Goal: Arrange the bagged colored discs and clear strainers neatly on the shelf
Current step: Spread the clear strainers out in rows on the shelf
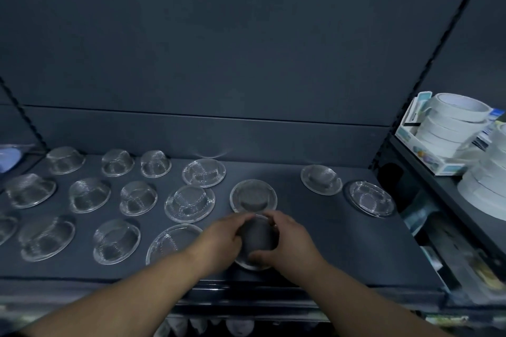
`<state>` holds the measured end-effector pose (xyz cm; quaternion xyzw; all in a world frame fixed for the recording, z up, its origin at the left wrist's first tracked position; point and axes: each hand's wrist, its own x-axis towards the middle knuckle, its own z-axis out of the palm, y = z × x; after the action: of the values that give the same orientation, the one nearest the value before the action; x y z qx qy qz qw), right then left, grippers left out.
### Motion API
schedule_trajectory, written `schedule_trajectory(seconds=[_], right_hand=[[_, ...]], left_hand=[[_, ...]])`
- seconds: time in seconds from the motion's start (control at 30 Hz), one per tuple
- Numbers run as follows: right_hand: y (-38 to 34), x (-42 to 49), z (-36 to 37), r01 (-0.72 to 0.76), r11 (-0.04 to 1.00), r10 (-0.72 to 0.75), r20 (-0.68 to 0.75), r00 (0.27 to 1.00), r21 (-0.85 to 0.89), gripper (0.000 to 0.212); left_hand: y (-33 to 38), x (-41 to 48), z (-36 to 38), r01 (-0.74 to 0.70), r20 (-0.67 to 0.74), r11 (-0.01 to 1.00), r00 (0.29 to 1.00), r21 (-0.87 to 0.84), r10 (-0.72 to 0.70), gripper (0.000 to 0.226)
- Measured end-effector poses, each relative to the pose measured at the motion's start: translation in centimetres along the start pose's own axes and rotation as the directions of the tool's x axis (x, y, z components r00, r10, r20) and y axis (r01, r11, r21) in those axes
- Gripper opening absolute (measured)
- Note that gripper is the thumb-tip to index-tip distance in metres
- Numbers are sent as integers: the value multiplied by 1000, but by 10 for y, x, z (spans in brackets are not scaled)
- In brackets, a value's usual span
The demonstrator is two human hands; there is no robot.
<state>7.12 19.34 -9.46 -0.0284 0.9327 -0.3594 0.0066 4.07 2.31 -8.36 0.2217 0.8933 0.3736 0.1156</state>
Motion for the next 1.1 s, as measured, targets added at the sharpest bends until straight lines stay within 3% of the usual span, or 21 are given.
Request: schedule_trajectory(seconds=[0.2,0.37,0.57,0.73,0.9,1.1], right_hand=[[3,-9,-5,-27,996,23,50,998,89,83],[8,-15,-13,-78,978,64,72,995,196,78],[20,-14,-20,-128,973,146,-85,986,190,58],[20,-7,-22,-159,972,192,-202,960,172,44],[20,2,-16,-200,965,242,-273,931,171,39],[24,5,-14,-306,940,335,-237,912,152,41]], left_hand=[[0,-9,6,-11,44,990,999,142,5,78],[-6,-11,12,-13,10,976,1000,215,11,76],[-6,-9,8,39,-16,983,999,179,-37,77],[-7,14,-11,51,-191,977,981,206,-11,63],[-7,50,-19,34,-132,982,991,187,-9,64],[-12,81,-11,-8,5,971,1000,240,7,71]])
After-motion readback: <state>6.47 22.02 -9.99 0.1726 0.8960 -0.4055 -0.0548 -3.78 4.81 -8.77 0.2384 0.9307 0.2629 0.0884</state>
